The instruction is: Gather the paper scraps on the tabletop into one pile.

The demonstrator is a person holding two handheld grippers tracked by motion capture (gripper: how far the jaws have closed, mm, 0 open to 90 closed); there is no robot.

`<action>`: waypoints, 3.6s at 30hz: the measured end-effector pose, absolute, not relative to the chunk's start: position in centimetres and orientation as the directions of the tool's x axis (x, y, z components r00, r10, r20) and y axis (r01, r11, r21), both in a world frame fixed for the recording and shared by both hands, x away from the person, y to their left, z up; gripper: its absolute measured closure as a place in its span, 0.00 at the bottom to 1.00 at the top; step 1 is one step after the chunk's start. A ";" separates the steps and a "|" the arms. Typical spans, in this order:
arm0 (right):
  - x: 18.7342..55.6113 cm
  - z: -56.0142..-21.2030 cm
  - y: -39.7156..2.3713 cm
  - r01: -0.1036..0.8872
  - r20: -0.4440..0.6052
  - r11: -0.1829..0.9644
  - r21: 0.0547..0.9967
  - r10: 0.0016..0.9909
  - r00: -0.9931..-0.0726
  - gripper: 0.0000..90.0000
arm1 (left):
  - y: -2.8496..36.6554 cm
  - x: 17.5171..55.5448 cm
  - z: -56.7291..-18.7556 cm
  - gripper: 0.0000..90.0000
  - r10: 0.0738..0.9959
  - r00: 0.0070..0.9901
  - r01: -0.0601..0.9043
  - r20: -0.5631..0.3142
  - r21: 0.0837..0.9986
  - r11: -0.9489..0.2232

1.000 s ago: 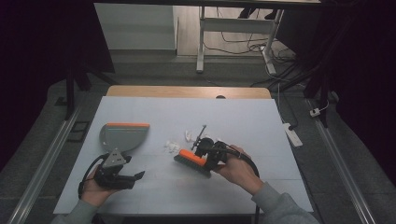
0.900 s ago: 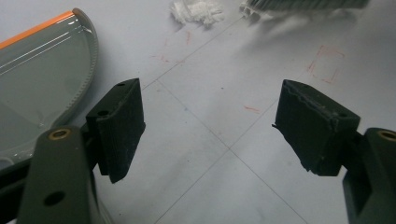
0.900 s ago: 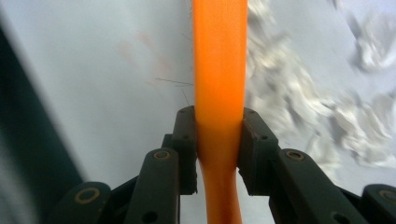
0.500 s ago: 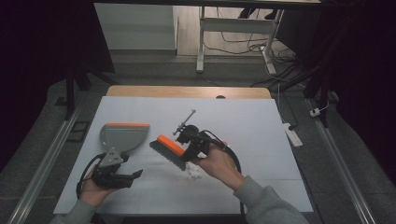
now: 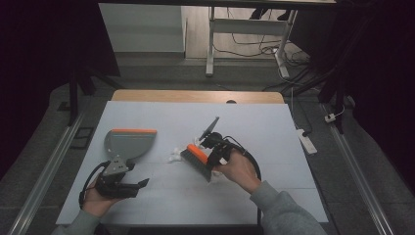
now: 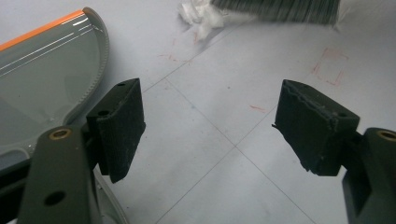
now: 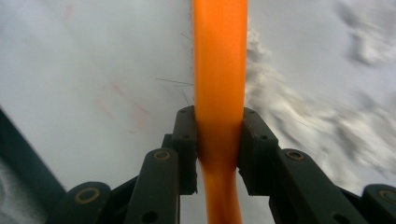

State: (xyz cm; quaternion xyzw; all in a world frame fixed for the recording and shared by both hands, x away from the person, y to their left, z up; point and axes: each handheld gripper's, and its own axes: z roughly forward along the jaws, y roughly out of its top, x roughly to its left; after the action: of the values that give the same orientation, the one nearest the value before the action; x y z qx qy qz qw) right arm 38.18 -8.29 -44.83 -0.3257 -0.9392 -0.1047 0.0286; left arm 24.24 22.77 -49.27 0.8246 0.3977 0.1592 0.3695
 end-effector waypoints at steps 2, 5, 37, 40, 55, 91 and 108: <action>38.3 -44.4 -8.8 0.625 0.114 0.754 0.203 0.616 -0.780 0.78 | 22.8 24.3 -49.3 0.28 0.776 0.630 0.540 -0.032 0.736 -0.408; 38.0 -43.0 -8.0 0.610 0.160 0.744 0.271 0.590 -0.791 0.78 | 22.8 24.3 -49.3 0.28 0.778 0.627 0.541 -0.033 0.738 -0.404; 43.3 -41.3 -9.6 0.714 0.204 0.603 0.356 0.695 -0.689 0.78 | 22.7 24.2 -49.4 0.28 0.772 0.635 0.539 -0.024 0.730 -0.421; 44.1 -39.9 -9.1 0.690 0.182 0.595 0.411 0.688 -0.702 0.78 | 22.7 24.2 -49.4 0.28 0.771 0.636 0.535 -0.022 0.733 -0.421; 49.2 -44.5 -6.1 0.796 0.296 0.526 0.300 0.742 -0.602 0.78 | 22.8 24.2 -49.4 0.28 0.765 0.644 0.532 -0.025 0.733 -0.423; 46.0 -44.1 -11.5 0.240 -0.206 0.963 0.125 0.261 -0.943 0.78 | 22.5 24.3 -49.6 0.27 0.761 0.649 0.538 -0.021 0.719 -0.439; 43.6 -39.6 -17.0 0.338 -0.203 0.853 0.398 0.441 -0.874 0.78 | 22.4 24.4 -49.7 0.27 0.763 0.647 0.541 -0.016 0.714 -0.444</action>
State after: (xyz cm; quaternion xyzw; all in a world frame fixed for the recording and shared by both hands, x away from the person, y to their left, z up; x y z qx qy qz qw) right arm 43.57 -16.96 -39.64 -0.2046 -0.9515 -0.1781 -0.1448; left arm 24.37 22.41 -49.72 0.8352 0.3903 0.1563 0.3545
